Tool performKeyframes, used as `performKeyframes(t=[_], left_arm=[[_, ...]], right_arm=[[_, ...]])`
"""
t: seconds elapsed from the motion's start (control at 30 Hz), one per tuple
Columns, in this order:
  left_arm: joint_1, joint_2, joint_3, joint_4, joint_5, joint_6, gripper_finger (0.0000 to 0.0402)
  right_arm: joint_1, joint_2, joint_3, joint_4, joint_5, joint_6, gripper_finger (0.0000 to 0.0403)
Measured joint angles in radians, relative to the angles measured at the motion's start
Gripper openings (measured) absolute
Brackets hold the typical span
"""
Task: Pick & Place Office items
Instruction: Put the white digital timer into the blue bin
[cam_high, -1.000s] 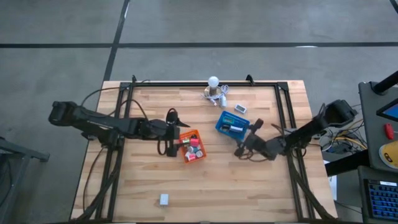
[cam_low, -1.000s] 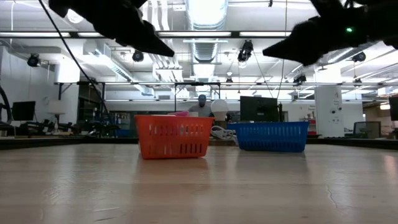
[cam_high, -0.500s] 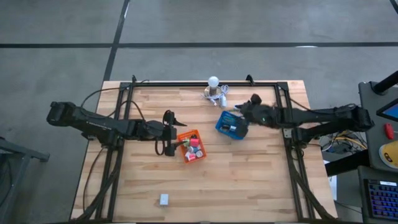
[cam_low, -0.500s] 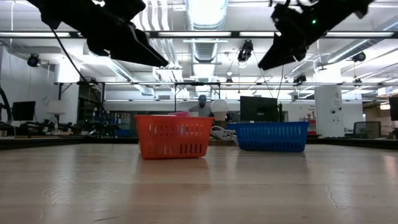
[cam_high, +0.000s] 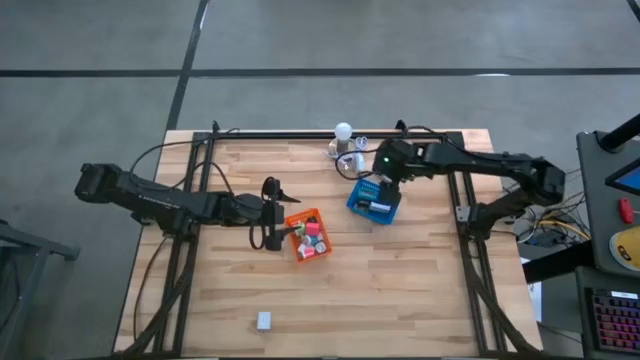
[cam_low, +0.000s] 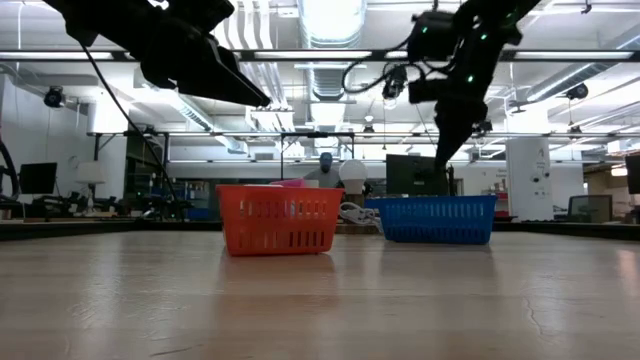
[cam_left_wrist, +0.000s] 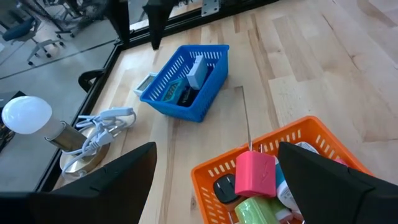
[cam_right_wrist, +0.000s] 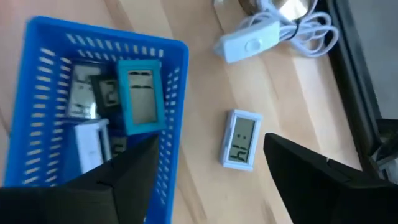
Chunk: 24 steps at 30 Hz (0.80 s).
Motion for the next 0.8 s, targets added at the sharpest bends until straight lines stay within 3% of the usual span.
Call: performKeyframes(t=[0.47,0.8], left_arm=[[0.000,0.000,0.000,-0.016,0.000,0.000,0.0337],[0.000,0.000,0.000,-0.016,-0.001,0.000,0.0337]], right_arm=[[-0.205,0.152,0.025,-0.014,-0.122,-0.128,0.0288],[-0.215,0.167,-0.018,0.065,-0.127,-0.135,0.0286]])
